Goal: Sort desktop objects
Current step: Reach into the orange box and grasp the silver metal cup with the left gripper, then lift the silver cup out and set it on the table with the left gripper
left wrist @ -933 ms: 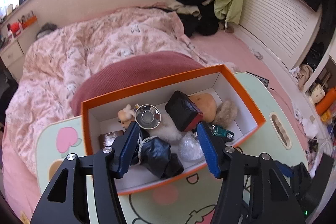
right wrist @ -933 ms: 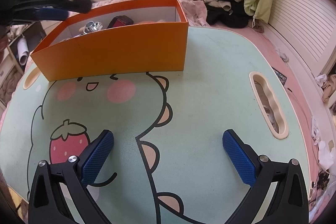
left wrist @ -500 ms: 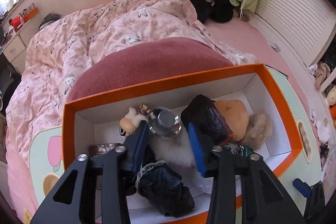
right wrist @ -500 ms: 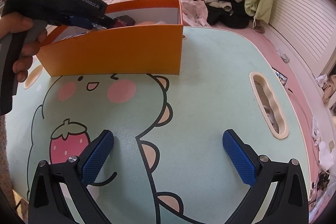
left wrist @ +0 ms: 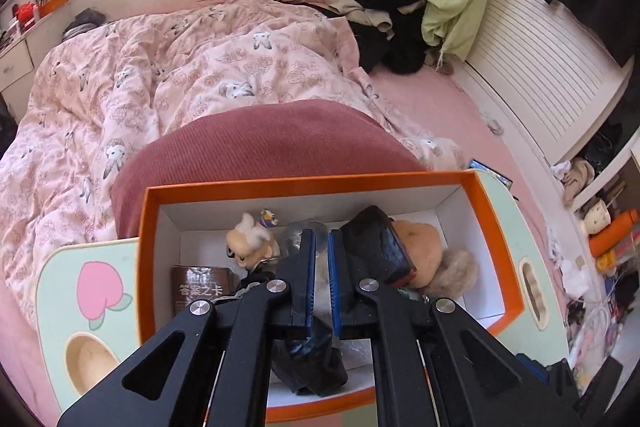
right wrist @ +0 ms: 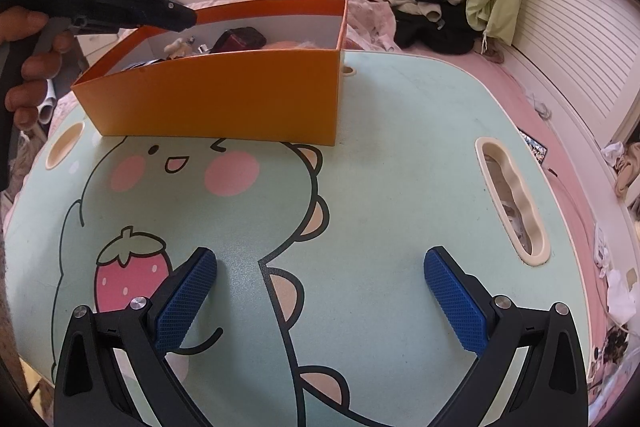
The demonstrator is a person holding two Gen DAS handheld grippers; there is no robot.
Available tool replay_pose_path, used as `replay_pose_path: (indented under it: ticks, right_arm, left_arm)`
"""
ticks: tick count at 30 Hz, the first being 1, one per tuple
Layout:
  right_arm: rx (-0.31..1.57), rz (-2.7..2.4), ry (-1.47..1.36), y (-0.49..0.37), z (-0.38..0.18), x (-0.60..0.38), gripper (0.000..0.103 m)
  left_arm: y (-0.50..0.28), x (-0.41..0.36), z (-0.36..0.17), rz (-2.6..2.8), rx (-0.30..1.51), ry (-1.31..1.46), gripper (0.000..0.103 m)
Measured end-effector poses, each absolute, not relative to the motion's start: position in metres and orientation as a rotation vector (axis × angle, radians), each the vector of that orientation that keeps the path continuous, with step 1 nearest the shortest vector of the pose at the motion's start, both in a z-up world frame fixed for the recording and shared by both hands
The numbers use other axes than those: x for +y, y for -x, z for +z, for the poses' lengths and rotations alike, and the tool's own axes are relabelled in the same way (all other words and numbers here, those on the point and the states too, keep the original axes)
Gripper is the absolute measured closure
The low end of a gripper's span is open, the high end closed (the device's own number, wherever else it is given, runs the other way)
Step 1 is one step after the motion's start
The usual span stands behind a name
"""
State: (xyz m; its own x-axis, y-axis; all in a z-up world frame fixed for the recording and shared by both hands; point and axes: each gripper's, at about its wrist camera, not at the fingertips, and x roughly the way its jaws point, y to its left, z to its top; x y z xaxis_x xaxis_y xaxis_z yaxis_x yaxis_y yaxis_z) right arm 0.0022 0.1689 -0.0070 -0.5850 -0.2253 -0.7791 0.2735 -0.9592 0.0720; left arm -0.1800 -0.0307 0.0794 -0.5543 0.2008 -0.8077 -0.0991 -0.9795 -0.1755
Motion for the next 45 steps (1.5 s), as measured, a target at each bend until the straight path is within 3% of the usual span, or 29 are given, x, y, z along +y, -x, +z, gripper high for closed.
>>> replay_pose_path:
  ticks: [2, 10, 12, 27, 32, 37, 45]
  right_arm:
    - [0.080, -2.570, -1.252, -0.002, -0.007, 0.169, 0.000]
    - [0.075, -2.562, -1.248, -0.004, -0.007, 0.171, 0.000]
    - [0.074, -2.561, -1.248, -0.005, -0.007, 0.172, 0.000]
    - [0.072, -2.560, -1.248, 0.000, -0.005, 0.167, 0.000]
    - [0.071, -2.559, -1.248, 0.000, -0.005, 0.166, 0.000]
    - [0.070, -2.560, -1.249, 0.000, -0.005, 0.166, 0.000]
    - [0.070, -2.558, -1.249, 0.001, -0.005, 0.166, 0.000]
  left_arm:
    - [0.186, -0.032, 0.076, 2.597, -0.206, 1.433, 0.080]
    - [0.206, -0.009, 0.043, 2.588, -0.130, 1.584, 0.077]
    - [0.211, -0.006, 0.036, 2.609, -0.088, 1.618, 0.071]
    - [0.210, -0.010, 0.040, 2.604, -0.118, 1.546, 0.075]
    - [0.180, -0.015, 0.085, 2.613, -0.174, 1.369, 0.075]
    - [0.102, -0.028, 0.120, 2.706, -0.190, 1.122, 0.075]
    - [0.030, -0.028, 0.049, 2.711, -0.195, 1.206, 0.075]
